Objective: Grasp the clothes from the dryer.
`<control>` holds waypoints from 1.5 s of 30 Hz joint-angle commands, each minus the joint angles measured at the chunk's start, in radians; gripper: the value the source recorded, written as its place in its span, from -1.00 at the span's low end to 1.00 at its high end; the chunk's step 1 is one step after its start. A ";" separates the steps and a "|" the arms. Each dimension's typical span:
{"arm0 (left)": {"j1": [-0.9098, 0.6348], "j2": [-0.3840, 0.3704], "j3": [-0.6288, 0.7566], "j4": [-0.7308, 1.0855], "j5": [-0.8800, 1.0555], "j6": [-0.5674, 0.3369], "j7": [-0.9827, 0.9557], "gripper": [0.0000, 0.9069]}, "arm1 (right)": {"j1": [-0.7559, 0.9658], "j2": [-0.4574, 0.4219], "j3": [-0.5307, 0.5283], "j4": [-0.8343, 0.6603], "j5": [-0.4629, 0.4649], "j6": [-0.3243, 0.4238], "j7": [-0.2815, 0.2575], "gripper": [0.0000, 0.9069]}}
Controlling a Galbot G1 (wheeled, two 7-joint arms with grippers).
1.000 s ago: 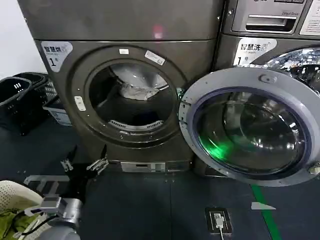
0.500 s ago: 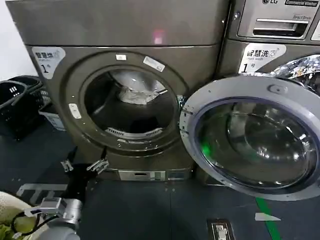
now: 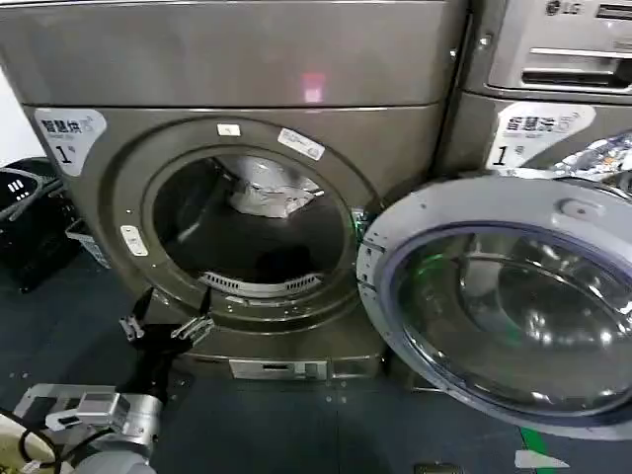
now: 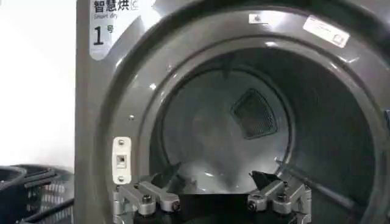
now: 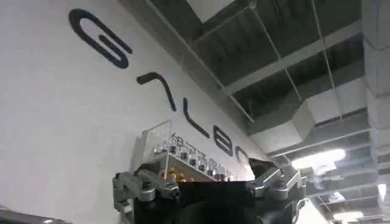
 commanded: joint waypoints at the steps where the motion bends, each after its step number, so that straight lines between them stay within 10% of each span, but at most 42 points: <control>1: -0.305 0.065 0.032 0.296 -0.067 -0.022 -0.007 1.00 | -0.024 -0.005 0.039 0.013 0.002 -0.017 0.005 1.00; 34: -1.120 0.033 0.196 1.437 -0.003 -0.255 0.052 1.00 | -0.029 -0.002 0.049 0.035 0.021 0.001 -0.027 1.00; 45: -1.286 0.051 0.371 1.717 -0.016 -0.209 0.294 1.00 | -0.014 0.002 0.029 0.038 0.018 0.006 -0.032 1.00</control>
